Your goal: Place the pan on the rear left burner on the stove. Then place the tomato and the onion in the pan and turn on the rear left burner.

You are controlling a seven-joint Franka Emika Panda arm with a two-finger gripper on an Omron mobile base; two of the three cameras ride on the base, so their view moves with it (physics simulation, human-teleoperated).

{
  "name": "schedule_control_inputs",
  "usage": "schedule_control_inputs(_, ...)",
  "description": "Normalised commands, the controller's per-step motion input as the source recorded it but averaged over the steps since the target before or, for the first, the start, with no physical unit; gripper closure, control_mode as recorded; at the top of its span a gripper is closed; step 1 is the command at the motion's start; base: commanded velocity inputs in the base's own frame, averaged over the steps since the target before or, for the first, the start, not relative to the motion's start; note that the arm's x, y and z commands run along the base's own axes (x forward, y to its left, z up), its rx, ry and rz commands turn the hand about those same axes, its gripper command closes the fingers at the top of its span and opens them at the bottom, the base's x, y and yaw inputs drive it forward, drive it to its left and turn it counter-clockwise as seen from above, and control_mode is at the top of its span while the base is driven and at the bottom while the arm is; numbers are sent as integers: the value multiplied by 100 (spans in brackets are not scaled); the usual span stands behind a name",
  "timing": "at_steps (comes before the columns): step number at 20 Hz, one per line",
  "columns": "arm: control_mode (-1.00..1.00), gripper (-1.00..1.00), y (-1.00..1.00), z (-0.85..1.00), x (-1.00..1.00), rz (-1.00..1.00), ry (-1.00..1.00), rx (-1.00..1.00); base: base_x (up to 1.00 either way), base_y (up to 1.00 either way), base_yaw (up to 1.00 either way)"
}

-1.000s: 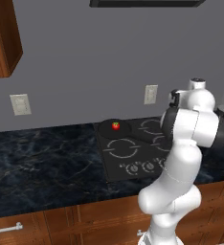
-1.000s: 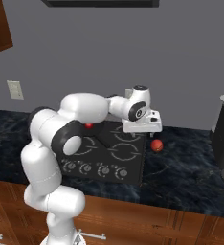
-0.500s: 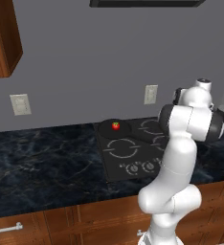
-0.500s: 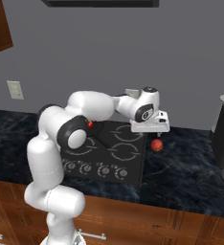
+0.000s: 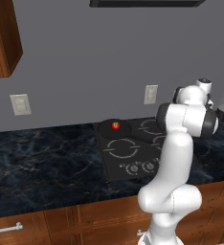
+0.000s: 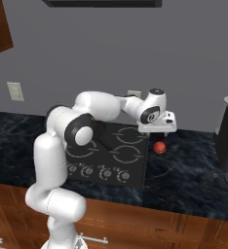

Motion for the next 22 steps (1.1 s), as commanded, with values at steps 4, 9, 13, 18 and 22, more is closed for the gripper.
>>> schedule_control_inputs(4,-100,-100,-8,-18,46,0,0,0,0,0,0)
schedule_control_inputs(9,-100,-100,-1,-6,7,0,2,0,0,0,0)
schedule_control_inputs(13,-100,-100,-8,-22,-2,0,5,0,0,0,0)
schedule_control_inputs(18,-100,-100,-5,-36,0,0,1,0,0,0,0)
schedule_control_inputs(22,-100,-100,0,-33,0,0,0,0,0,0,0)
